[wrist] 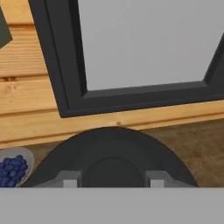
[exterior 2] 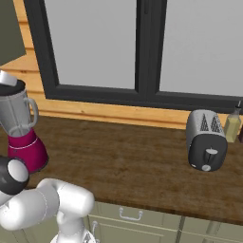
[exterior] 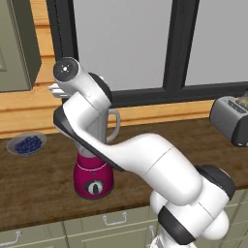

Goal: Close the lid blender by securely placing the lid on top.

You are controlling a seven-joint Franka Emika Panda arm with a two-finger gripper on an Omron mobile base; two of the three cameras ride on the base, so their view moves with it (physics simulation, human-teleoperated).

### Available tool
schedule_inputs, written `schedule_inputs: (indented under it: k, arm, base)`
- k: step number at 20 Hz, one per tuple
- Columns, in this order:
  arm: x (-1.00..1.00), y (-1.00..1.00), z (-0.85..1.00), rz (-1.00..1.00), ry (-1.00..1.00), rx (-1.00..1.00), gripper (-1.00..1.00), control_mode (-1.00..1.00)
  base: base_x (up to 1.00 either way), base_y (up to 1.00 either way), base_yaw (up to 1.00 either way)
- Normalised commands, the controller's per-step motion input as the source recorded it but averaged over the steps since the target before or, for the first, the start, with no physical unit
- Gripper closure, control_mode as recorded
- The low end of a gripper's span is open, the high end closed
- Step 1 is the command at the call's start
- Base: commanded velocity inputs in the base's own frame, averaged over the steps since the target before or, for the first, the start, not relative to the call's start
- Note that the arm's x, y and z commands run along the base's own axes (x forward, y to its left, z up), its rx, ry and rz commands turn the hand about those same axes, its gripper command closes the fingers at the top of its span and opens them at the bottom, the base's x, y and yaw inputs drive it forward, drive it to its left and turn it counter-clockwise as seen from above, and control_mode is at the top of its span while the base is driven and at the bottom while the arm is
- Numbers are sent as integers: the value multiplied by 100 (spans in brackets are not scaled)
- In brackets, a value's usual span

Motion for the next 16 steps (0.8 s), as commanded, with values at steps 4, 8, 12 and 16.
schedule_inputs:
  k: [4, 8, 12, 16]
  arm:
    - [-32, 0, -6, 0, 0, 0, 100, -100]
    - [-26, 4, 0, 0, 0, 0, 100, -100]
    - [-13, 1, 0, 0, 4, 0, 100, -100]
    - [-13, 0, 0, 0, 12, 0, 100, -100]
  base:
    - [0, 0, 0]
    - [0, 0, 0]
    - [0, 0, 0]
    - [0, 0, 0]
